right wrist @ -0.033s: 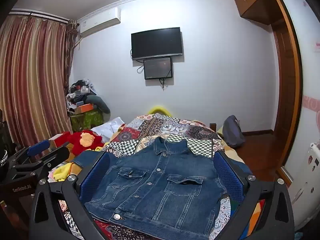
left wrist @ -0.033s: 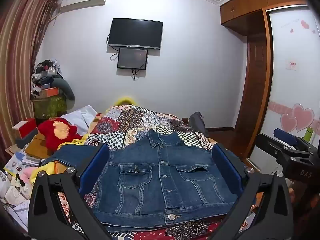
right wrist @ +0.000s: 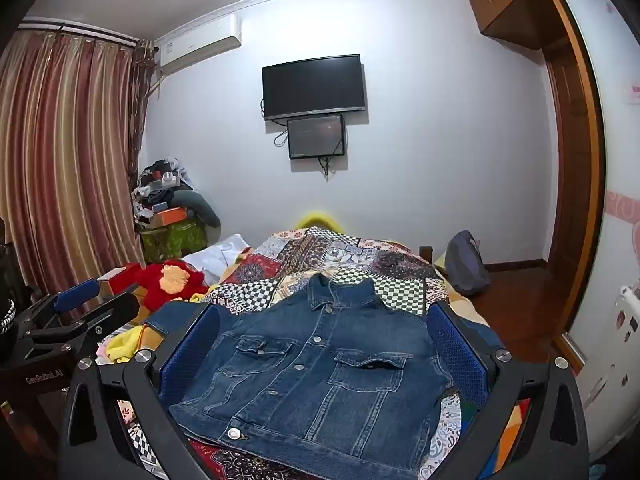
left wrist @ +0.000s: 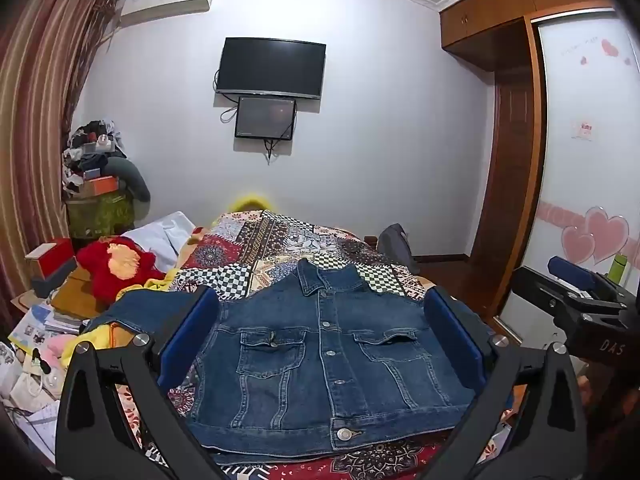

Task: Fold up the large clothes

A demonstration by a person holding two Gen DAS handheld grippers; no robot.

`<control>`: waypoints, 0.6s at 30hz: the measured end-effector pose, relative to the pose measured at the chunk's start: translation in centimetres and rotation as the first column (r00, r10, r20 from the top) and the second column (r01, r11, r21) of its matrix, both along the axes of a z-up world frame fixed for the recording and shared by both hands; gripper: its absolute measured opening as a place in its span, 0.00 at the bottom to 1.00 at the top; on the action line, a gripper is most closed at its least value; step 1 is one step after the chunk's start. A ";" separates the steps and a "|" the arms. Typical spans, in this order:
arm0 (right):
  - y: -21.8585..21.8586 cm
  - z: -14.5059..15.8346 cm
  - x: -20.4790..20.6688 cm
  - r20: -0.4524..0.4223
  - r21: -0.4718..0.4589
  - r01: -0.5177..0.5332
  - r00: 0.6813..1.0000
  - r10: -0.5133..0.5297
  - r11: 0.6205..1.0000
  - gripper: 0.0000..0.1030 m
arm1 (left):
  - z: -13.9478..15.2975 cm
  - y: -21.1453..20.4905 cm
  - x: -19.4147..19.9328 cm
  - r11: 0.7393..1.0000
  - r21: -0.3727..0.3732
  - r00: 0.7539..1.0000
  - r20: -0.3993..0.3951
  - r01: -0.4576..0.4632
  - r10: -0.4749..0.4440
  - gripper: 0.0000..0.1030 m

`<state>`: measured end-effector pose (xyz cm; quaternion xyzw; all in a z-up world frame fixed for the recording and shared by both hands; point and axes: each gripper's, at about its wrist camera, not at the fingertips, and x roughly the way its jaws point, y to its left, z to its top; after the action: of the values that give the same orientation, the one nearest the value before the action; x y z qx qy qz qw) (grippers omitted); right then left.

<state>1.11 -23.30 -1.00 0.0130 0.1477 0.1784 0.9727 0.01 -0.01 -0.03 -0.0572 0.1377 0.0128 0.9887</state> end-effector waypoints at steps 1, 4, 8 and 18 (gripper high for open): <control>0.0 0.0 0.0 -0.003 0.003 -0.001 1.000 0.001 1.000 1.00 | 0.0 0.0 0.0 1.000 0.002 1.000 -0.002 -0.001 0.001 1.00; 0.0 0.0 0.0 -0.004 0.002 -0.002 1.000 0.002 1.000 1.00 | 0.1 -0.2 -0.2 1.000 0.018 1.000 0.004 0.007 -0.007 1.00; 0.1 0.0 0.0 -0.002 -0.002 -0.002 1.000 0.002 1.000 1.00 | 0.1 -0.5 -0.4 1.000 0.013 1.000 0.007 0.007 -0.007 1.00; 0.3 0.0 0.0 0.000 -0.003 -0.002 1.000 0.002 1.000 1.00 | 0.2 -0.6 -0.3 1.000 0.021 1.000 0.015 0.008 -0.008 1.00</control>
<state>1.15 -23.04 -1.03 0.0114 0.1480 0.1791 0.9726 -0.28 -0.63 0.20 -0.0466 0.1305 0.0099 0.9903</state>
